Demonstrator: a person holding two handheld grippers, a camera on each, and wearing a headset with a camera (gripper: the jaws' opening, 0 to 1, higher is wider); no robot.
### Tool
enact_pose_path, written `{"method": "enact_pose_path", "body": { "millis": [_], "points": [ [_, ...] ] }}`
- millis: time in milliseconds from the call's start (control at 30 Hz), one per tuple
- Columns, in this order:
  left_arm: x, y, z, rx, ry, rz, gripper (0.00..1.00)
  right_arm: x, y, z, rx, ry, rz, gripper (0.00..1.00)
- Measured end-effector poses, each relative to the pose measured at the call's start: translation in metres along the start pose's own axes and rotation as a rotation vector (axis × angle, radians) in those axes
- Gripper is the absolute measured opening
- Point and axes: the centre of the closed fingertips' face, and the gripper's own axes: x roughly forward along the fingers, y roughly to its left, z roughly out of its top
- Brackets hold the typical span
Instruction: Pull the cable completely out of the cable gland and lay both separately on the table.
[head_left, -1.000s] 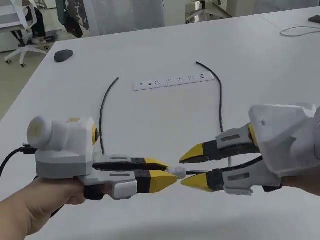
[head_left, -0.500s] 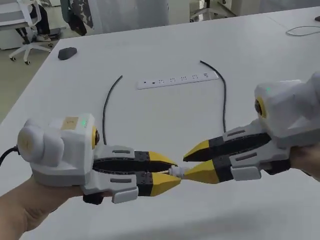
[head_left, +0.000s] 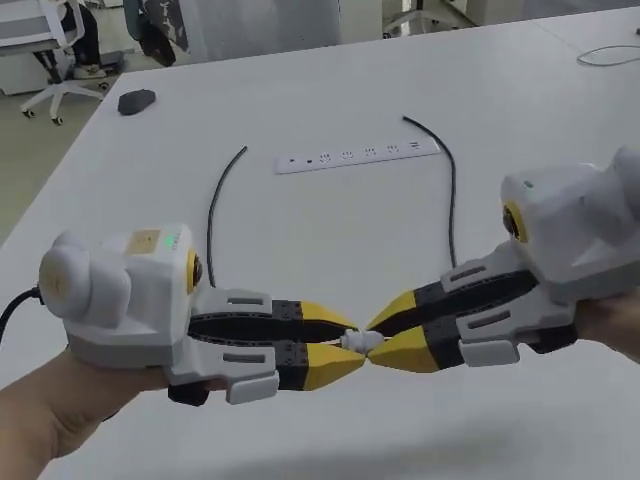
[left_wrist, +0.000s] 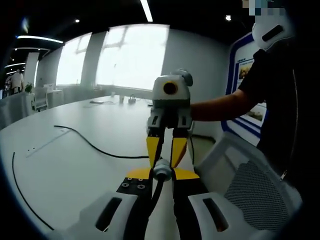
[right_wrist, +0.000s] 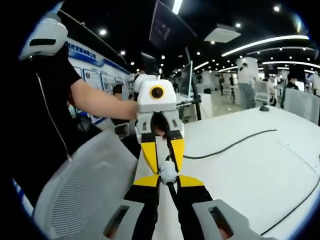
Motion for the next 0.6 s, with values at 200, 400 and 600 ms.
{"method": "enact_pose_path", "body": {
  "millis": [200, 400, 600],
  "points": [
    [0.0004, 0.0019, -0.0005, -0.100, -0.017, 0.009, 0.15, -0.0007, -0.0010, 0.0001, -0.192, 0.025, -0.049, 0.07],
    [-0.0009, 0.0040, -0.0039, -0.296, -0.012, 0.017, 0.15, 0.0014, 0.0003, -0.0010, -0.353, 0.061, -0.080, 0.07],
    [-0.0021, 0.0029, -0.0071, -0.447, -0.011, 0.021, 0.15, 0.0040, 0.0014, -0.0036, -0.494, 0.093, -0.100, 0.07]
  ]
}}
